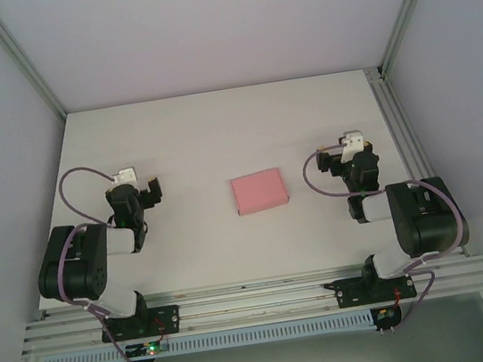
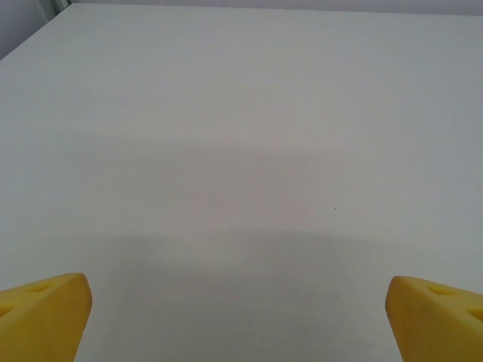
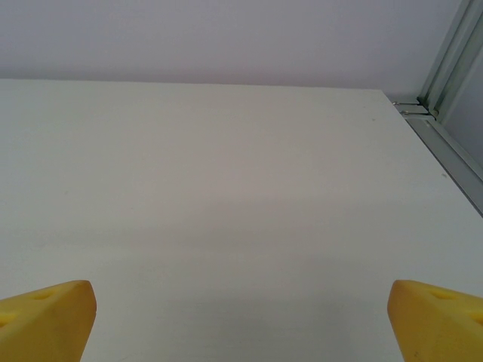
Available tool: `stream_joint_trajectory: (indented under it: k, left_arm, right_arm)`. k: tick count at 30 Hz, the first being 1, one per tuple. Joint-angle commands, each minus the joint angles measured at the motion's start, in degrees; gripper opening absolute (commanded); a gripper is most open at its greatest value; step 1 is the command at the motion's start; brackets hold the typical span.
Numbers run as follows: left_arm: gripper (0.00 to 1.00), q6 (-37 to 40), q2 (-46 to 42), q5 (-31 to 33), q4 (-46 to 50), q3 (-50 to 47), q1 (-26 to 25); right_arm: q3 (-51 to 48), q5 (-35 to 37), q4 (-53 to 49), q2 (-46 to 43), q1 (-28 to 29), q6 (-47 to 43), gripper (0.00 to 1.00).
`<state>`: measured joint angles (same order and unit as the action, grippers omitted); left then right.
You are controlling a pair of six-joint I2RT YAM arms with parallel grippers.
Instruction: Assemble paper box
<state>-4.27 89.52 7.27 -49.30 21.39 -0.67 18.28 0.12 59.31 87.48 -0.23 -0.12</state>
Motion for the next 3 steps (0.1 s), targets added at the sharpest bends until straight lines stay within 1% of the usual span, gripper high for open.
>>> stream_joint_trajectory:
  k: [1, 3]
  left_arm:
    - [1.00, 0.97, -0.43, -0.50, -1.04, 0.88, 0.27]
    - [1.00, 1.07, -0.27, -0.49, -1.67, 0.68, 0.41]
  right_arm:
    - [0.39, -0.54, 0.40, -0.43, -0.03, 0.83, 0.98]
    - [0.33, -0.55, 0.37, -0.44, -0.03, 0.82, 0.98]
